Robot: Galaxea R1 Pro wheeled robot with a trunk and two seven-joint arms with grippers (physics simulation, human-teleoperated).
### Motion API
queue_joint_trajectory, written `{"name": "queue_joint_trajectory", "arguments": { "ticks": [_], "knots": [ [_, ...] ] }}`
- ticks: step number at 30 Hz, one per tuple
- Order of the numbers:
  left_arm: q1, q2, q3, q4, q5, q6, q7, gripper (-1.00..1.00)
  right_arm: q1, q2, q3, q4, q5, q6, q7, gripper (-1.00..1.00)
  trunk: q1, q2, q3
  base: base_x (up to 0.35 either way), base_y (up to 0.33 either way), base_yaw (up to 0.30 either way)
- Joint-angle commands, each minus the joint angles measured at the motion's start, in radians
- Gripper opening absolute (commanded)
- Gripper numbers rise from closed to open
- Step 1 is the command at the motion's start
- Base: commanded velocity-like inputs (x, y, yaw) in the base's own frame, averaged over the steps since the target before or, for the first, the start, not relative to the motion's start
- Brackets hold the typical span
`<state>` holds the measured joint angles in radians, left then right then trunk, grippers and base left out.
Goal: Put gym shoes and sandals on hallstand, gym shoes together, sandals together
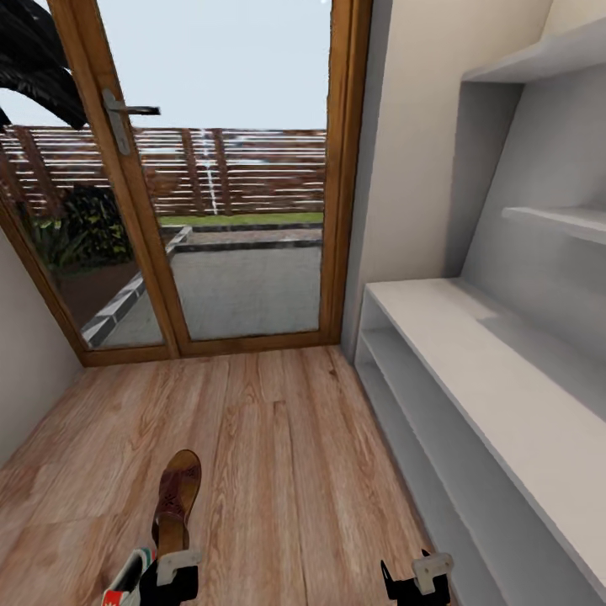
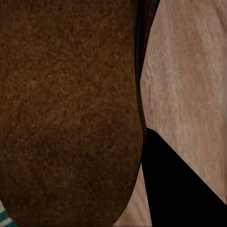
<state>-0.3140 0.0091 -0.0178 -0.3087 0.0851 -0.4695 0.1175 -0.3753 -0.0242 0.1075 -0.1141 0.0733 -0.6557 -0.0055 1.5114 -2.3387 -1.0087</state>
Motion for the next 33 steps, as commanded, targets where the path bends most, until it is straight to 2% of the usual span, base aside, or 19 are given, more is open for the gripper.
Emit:
{"name": "queue_joint_trajectory", "arguments": {
  "ticks": [1, 10, 24, 33],
  "knots": [
    [0.0, 0.0, -0.002, 0.0, 0.005, -0.002, 0.0, -1.0, -0.001, 0.0, 0.003, 0.001, 0.002, -0.002, -0.001, 1.0, 0.0, 0.0, -0.001, 0.33, -0.099, 0.001],
    [0.0, 0.0, -0.002, 0.0, 0.005, -0.003, 0.0, -1.0, -0.001, 0.0, 0.003, 0.001, 0.002, -0.002, -0.001, 1.0, 0.0, 0.0, -0.005, 0.283, -0.072, 0.126],
    [0.0, 0.0, -0.002, -0.001, 0.005, -0.002, -0.001, -1.0, -0.001, 0.0, 0.003, -0.001, 0.001, -0.002, -0.001, 1.0, 0.0, 0.0, -0.014, 0.03, -0.005, 0.236],
    [0.0, -0.001, -0.002, -0.001, 0.005, -0.002, -0.001, -1.0, -0.001, 0.0, 0.002, -0.001, 0.0, -0.002, -0.001, 1.0, 0.0, 0.0, -0.016, 0.175, -0.106, 0.053]
  ]
}}
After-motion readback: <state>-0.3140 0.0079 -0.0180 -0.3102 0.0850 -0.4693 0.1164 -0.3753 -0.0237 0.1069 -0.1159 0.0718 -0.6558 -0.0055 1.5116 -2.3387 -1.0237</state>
